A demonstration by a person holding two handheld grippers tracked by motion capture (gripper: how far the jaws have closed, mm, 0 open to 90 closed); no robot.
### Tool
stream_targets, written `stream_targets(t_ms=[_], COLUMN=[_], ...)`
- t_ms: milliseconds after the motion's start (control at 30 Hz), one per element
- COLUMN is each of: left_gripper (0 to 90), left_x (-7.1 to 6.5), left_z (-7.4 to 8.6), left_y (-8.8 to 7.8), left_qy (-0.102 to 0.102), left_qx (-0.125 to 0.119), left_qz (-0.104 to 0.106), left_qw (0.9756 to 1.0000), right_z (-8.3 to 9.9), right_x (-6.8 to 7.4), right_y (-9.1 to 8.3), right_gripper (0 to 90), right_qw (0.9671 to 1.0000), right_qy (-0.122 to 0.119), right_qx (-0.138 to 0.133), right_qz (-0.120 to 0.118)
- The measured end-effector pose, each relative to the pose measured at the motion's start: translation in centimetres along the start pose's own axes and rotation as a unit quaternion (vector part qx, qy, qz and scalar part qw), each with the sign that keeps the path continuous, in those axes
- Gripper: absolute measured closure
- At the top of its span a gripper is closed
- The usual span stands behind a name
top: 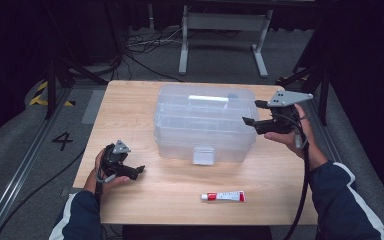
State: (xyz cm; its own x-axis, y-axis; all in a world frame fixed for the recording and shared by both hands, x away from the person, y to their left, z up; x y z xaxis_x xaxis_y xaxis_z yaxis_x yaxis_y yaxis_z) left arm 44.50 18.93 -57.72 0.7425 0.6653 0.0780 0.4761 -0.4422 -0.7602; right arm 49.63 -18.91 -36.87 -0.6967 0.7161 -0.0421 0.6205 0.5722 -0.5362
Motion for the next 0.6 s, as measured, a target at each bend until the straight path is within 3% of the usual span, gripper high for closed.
stream_targets(t_ms=[33, 67, 133, 433, 600], left_gripper=[0.5, 0.5, 0.5, 0.4, 0.5], left_x=[0.0, 0.0, 0.0, 0.0, 0.0], left_z=[0.0, 0.0, 0.0, -0.1, -0.1], left_y=[0.0, 0.0, 0.0, 0.1, 0.1], left_qy=[0.0, 0.0, -0.001, -0.005, -0.005], left_qx=[0.0, 0.001, 0.001, -0.001, 0.0], left_qz=[0.0, 0.0, -0.001, -0.007, -0.007], left_qw=[1.0, 1.0, 1.0, 1.0, 1.0], right_z=[0.0, -0.4, -0.6, -2.4, -3.0], right_x=[0.0, 0.1, 0.3, 0.9, 1.2], right_y=[0.0, 0.7, 1.0, 3.2, 4.7], right_gripper=[30.2, 39.4, 42.0, 41.0, 42.4], right_qw=[1.0, 1.0, 1.0, 0.9998, 0.9992], right_qy=[0.0, -0.005, -0.003, -0.016, -0.024], right_qx=[0.0, -0.001, 0.001, 0.009, 0.032], right_qz=[0.0, 0.003, -0.005, -0.006, -0.008])
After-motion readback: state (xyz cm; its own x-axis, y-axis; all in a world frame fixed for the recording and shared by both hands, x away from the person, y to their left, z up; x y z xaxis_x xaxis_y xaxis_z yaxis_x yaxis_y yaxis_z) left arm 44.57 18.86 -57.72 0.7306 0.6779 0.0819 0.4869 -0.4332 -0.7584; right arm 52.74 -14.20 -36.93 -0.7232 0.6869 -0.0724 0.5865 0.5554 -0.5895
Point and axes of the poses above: each handheld gripper's, and its own axes: y roughly forward along the jaws, z roughly out of its underside, x roughly to its left, the point moved 10 cm from there along y, roughly forward along the jaws, and after that the axes turned 10 degrees about y, right-handed, at the moved point
